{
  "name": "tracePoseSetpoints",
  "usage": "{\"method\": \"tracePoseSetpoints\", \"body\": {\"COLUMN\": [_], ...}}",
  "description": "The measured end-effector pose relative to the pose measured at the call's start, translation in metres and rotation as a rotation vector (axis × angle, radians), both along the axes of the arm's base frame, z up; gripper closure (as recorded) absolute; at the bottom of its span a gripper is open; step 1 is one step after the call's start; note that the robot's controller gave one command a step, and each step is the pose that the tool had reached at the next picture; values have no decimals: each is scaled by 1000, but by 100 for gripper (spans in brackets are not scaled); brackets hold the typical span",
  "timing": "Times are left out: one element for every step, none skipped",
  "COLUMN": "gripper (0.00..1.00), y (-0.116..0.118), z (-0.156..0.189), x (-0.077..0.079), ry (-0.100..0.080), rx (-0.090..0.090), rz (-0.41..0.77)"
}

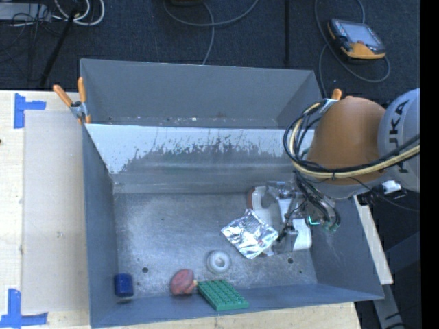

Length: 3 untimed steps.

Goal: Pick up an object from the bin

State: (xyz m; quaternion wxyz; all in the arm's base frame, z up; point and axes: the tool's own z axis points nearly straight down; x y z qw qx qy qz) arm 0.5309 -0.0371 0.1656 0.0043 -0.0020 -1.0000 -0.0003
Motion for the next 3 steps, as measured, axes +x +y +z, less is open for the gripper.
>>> {"method": "tracePoseSetpoints", "body": {"gripper": [0, 100, 100], "y": [3, 3, -5], "z": [-100, -96, 49], "x": [-7, -6, 12], "ry": [-2, -8, -18], "rx": [1, 0, -2], "rz": [45, 48, 87]}}
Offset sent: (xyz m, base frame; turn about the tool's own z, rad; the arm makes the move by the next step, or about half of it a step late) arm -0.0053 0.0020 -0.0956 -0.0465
